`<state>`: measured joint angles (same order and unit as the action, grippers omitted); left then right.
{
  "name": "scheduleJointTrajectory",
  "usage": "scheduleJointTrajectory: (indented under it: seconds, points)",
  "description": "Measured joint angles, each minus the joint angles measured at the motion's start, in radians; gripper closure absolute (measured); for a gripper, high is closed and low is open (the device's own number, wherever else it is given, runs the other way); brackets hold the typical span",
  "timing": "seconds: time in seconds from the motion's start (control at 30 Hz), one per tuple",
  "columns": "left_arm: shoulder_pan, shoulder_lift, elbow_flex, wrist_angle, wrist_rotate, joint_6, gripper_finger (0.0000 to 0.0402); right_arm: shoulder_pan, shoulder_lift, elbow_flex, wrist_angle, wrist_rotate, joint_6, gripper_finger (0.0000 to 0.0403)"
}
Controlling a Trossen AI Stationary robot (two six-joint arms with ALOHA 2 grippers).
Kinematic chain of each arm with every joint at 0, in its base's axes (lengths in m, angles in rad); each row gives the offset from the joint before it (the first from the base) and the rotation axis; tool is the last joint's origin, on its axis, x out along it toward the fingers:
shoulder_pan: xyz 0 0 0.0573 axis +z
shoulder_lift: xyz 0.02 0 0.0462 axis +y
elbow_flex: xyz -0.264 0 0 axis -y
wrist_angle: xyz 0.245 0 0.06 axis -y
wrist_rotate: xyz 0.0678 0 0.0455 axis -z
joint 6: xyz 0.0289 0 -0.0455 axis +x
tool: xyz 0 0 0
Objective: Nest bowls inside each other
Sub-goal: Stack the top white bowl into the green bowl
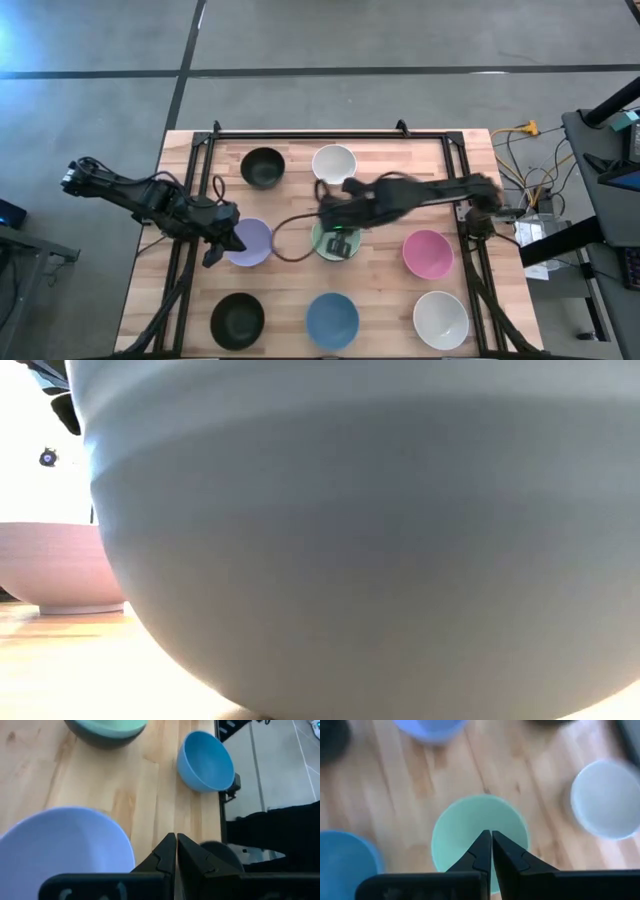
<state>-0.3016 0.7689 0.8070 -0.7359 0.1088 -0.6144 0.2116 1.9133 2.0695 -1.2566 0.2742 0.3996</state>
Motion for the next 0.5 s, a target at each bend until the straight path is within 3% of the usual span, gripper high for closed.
scheduleJointTrajectory:
  seconds: [0.13, 0.27, 0.4, 0.5]
  points:
    - [0.000, 0.028, -0.001, 0.083, -0.067, 0.058, 0.0402, 0.006, -0.177, -0.207, 0.207, -0.017, 0.004, 0.0394]
    - [0.001, 0.061, -0.001, 0.198, -0.148, 0.147, 0.0402, -0.022, -0.353, -0.511, 0.639, -0.080, 0.003, 0.0394]
    - [0.010, 0.095, 0.015, 0.265, -0.209, 0.184, 0.0402, -0.121, -0.486, -0.819, 1.136, -0.268, 0.004, 0.0394]
    - [0.032, 0.105, 0.024, 0.266, -0.223, 0.185, 0.0402, -0.220, -0.549, -0.984, 1.299, -0.312, 0.047, 0.0394]
